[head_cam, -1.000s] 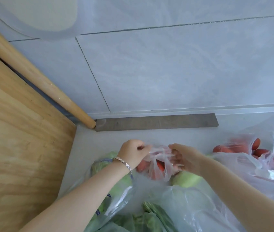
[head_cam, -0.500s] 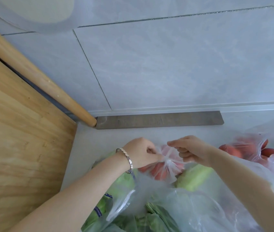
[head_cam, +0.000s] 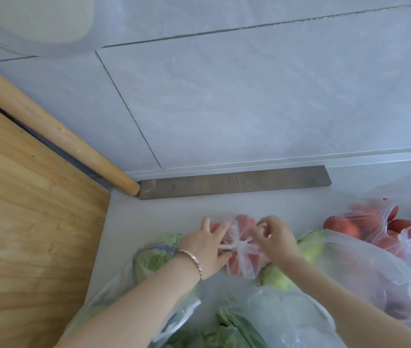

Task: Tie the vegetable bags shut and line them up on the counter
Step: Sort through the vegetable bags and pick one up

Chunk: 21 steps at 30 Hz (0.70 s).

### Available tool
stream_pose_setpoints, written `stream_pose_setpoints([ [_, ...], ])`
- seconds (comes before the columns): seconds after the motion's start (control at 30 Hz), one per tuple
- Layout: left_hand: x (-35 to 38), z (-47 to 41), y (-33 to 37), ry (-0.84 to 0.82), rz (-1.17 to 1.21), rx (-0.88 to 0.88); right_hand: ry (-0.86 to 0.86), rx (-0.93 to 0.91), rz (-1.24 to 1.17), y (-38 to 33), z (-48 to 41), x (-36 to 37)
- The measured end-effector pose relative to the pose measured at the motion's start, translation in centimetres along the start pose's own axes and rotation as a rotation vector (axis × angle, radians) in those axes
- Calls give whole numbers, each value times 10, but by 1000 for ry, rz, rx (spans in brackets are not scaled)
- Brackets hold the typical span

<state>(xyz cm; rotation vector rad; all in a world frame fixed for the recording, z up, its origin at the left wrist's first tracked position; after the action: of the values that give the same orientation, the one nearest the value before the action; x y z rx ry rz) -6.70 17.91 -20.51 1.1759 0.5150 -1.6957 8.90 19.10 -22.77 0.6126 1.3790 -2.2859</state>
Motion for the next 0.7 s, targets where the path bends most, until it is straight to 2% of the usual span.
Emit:
stream_pose_setpoints([
  [0.07,12,-7,6,-117,-68,-6,-136,-245,303,-4,12,25],
  [0.13,25,-14,12,-218,-134,6,-225,-312,561,8,15,43],
  [0.2,38,-22,13,-294,-172,-3,-166,-403,710,11,18,49],
  [0.3,53,-31,9,-371,-209,-53,-86,-385,824,15,13,52],
  [0.43,56,-32,9,-405,-214,-84,-126,-404,758,17,12,55],
  [0.5,49,-29,8,-386,-130,-91,-174,-304,614,13,10,48],
  [0.63,-2,-11,0,-125,202,-177,-215,-20,415,-1,7,15],
  [0.7,-26,0,-9,-3,319,-212,-251,134,132,-11,8,-5],
])
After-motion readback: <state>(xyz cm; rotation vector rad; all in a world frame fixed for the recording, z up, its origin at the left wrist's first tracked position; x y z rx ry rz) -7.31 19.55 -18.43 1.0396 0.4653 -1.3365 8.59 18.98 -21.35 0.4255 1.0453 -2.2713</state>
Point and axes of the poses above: each hand's wrist, its own z-axis away from the middle knuckle, its own x-axis out of the palm, y = z × x, the point moved 7 cm from there along -z, towards the middle knuckle, and after that the axes turned 10 degrees about x, right-handed, at the moved point
